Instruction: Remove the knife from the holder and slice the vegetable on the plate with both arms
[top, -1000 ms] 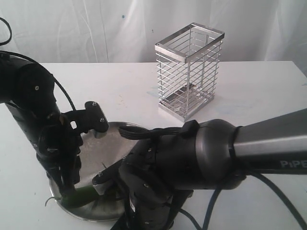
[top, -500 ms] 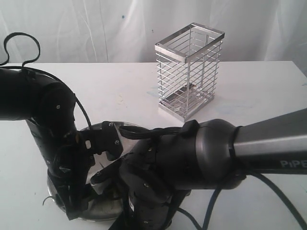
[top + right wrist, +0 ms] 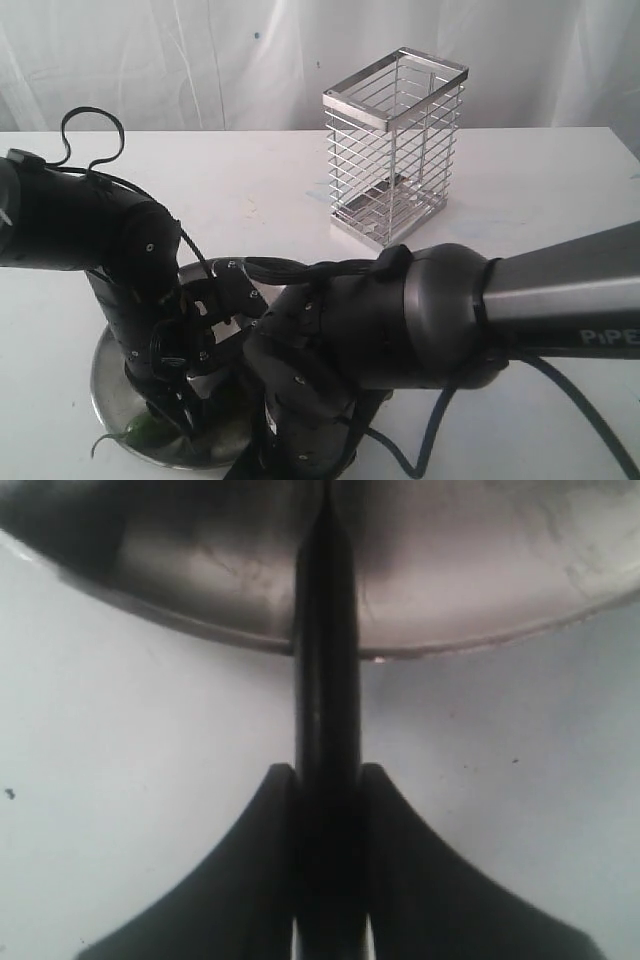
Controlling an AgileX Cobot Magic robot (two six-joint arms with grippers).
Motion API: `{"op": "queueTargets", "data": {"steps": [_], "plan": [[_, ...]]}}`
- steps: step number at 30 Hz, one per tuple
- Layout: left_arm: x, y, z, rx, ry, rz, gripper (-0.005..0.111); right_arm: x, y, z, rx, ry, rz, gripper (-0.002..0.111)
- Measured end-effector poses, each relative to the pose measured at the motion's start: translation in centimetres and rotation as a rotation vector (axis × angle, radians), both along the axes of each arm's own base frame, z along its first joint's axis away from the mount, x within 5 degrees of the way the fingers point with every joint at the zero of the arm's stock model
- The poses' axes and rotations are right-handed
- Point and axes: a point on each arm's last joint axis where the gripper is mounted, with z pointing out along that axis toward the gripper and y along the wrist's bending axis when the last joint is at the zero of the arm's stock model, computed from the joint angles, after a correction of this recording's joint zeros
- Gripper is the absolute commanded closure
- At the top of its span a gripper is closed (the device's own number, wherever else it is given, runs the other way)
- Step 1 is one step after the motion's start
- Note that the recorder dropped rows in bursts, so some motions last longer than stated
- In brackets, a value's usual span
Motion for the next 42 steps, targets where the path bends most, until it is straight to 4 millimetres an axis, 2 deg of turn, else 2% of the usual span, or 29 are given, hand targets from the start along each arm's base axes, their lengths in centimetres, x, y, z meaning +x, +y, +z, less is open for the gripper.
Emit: {"op": "queueTargets", "data": {"steps": [2, 7, 19, 28, 42], "plan": [[0.0, -0.1, 0.0, -0.009, 0.0, 0.037, 0.089, 0.3, 0.2, 0.4, -0.007, -0.007, 0.011, 0.108], [0.2, -0.2, 0.0, -0.028, -0.017, 0.108, 0.089, 1.3, 0.4, 1.4, -0.015, -0.025, 0.029, 0.108], [0.8, -0.1, 0.1, -0.05, -0.048, 0.183, 0.089, 2.7, 0.4, 0.6, -0.08, -0.019, 0.069, 0.108], [2.2, 2.1, 0.1, -0.081, -0.041, 0.339, 0.089, 2.8, 0.4, 0.4, -0.091, -0.022, 0.079, 0.108], [2.1, 1.9, 0.2, -0.127, -0.01, 0.38, 0.089, 3.5, 0.5, 0.6, -0.112, -0.036, 0.108, 0.108]]}}
